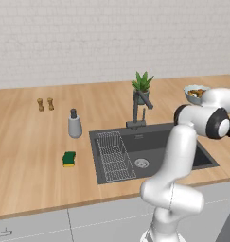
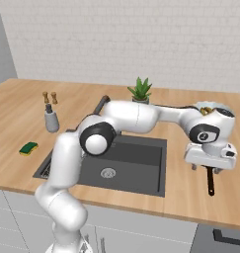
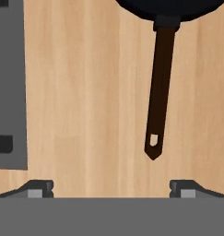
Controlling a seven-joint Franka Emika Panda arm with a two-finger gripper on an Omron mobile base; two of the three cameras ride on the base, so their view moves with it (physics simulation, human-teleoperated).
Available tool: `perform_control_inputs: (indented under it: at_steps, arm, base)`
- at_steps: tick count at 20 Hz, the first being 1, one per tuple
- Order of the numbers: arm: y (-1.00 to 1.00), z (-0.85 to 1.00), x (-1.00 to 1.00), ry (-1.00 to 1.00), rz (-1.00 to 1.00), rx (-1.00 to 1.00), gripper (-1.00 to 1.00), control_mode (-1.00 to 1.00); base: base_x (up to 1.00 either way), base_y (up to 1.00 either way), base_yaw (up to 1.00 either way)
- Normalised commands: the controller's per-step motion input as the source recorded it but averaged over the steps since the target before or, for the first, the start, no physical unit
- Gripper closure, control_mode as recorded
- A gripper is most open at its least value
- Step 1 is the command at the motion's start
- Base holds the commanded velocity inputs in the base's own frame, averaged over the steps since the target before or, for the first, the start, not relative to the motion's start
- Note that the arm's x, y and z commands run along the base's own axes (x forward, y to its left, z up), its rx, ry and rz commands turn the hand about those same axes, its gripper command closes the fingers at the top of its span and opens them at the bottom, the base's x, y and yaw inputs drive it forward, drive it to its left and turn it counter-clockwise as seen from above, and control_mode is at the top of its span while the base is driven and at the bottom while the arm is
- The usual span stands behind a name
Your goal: Pick the pan and sponge and place them into the sink. Then turn on the water.
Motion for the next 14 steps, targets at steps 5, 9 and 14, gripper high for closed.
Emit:
perform_control_inputs:
  at_steps: [5, 9, 14]
  arm:
    - [-0.01, -0.13, 0.08, 0.0, 0.0, 0.0, -1.0, -1.0]
    - [-0.01, -0.38, 0.14, -0.01, 0.0, -0.01, -1.0, -1.0]
    - [-0.11, -0.58, 0.02, -0.08, 0.0, -0.05, -1.0, -1.0]
  base:
    - [0.0, 0.0, 0.0]
    - [0.0, 0.0, 0.0]
    - [0.0, 0.0, 0.0]
